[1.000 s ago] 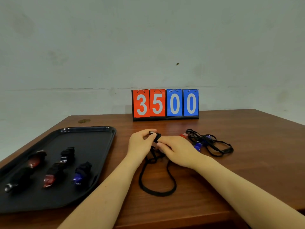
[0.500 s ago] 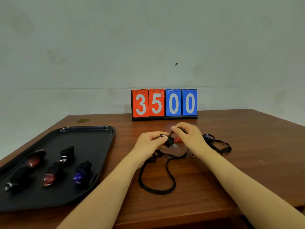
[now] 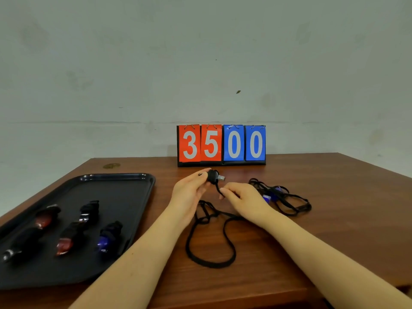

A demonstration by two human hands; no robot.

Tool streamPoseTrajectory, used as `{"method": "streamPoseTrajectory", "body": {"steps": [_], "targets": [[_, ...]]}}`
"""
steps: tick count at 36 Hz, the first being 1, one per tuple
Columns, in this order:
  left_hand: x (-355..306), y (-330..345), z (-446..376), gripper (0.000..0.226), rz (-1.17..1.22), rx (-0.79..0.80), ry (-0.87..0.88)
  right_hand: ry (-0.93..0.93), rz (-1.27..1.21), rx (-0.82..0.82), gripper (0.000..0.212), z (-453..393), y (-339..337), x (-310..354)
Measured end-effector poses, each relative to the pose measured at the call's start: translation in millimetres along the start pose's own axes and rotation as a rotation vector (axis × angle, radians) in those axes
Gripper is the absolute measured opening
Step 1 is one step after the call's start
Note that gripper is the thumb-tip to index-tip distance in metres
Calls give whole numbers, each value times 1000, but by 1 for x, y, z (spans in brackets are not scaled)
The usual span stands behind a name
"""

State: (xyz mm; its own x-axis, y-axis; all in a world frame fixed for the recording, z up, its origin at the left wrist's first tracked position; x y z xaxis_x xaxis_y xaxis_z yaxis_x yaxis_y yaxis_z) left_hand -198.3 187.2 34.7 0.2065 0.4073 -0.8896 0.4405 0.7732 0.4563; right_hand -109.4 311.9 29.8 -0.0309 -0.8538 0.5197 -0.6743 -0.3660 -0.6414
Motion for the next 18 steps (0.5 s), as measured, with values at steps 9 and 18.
{"method": "streamPoseTrajectory", "body": {"steps": [9, 18], "targets": [[-3, -7, -5, 22, -627, -154, 368, -155, 91, 91, 13, 4, 8, 16], [-6, -3, -2, 26, -704, -160, 446, -149, 62, -42, 18, 2, -7, 15]]}}
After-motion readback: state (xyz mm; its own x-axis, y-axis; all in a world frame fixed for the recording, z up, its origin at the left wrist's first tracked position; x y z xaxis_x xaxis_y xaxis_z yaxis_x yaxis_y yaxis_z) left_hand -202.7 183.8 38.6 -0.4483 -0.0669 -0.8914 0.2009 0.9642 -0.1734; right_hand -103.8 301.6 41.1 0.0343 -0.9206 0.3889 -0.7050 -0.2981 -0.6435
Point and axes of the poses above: each hand's wrist, its own z-axis away from the middle knuckle, its own y-axis out of the palm, x = y × z, the point moved 4 cm from there along -z, towards the middle knuckle, and after that the axes turned 11 degrees about -x, right-handed, at the moved point
